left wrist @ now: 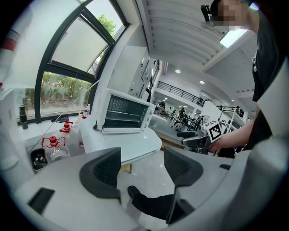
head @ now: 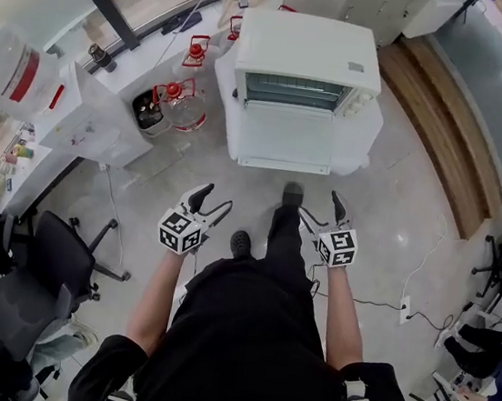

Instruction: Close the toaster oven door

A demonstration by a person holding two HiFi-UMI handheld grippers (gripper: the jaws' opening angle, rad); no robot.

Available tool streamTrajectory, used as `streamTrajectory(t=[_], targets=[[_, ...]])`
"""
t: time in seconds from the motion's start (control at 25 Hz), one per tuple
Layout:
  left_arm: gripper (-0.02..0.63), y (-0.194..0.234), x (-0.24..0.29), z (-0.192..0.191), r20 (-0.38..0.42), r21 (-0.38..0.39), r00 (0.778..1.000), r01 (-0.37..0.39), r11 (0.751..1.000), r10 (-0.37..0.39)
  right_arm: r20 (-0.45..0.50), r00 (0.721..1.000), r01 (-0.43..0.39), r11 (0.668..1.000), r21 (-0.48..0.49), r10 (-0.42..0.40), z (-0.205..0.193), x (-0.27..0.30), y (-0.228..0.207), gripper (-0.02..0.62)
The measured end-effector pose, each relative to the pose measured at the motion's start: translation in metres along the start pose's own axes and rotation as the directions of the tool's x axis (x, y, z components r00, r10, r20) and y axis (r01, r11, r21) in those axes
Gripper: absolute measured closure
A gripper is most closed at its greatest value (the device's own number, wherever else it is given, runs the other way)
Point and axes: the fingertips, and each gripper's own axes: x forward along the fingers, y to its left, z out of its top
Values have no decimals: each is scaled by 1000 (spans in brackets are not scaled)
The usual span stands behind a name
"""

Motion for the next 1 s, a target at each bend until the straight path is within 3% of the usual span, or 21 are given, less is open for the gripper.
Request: streamTrajectory(t=[0.32,0.6,1.0], targets=[[322,18,35,-5,-60,-37,997,-46,998,44,-67,997,-41,999,9,41,-15,35,-41,132],[322,25,74,-15,-156,39,987,-35,999,41,-123,990,-59,997,43,64,-42,53,-70,133],[322,51,128,-52,-207,-75,978,-51,996,34,-189,979,-64,992,105,83,-85,88,-109,145]])
